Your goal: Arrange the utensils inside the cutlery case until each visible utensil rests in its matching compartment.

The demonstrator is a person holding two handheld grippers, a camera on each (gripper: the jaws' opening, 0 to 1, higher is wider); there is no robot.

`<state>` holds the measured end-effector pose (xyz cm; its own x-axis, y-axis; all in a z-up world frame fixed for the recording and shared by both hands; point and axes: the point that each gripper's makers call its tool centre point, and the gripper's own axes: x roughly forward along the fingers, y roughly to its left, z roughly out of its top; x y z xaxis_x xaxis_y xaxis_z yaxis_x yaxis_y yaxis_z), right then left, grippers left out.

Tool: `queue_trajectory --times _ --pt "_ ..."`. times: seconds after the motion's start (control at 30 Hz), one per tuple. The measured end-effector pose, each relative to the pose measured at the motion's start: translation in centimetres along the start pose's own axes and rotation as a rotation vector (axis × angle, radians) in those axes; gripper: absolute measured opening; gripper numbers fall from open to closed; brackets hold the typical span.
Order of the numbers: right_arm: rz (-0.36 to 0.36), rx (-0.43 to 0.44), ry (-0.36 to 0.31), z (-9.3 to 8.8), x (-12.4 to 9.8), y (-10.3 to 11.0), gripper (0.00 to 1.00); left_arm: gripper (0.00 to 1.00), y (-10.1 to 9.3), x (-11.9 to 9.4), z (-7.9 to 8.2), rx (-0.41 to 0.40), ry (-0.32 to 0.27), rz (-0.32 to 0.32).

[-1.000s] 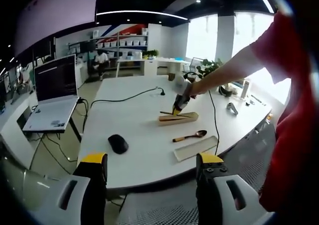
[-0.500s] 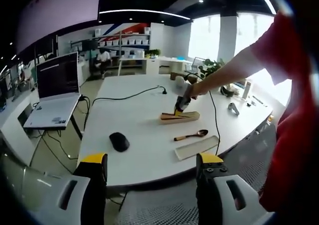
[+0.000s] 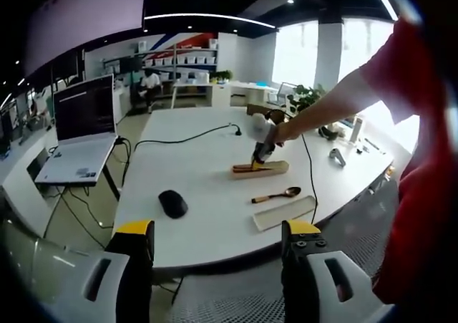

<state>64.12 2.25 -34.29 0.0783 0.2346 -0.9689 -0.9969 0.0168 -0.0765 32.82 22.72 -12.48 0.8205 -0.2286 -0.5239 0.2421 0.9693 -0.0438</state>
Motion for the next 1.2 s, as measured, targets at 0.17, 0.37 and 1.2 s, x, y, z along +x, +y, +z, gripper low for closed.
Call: queue_trajectory --times 0.17,0.37,1.2 --pt "-0.007 0.002 0.007 0.0 0.0 0.0 0.01 0.74 -0.1 0.1 -0.2 -0.003 0.003 -0.003" --pt "-0.034 0.018 0.018 -0.3 0.2 -0.1 0.01 0.74 0.0 0.1 -0.2 -0.004 0.003 -0.004" --pt "-0.054 0.052 0.031 -0.8 0.5 -0.7 0.0 0.74 0.3 0.0 -0.5 -0.007 0.011 -0.005"
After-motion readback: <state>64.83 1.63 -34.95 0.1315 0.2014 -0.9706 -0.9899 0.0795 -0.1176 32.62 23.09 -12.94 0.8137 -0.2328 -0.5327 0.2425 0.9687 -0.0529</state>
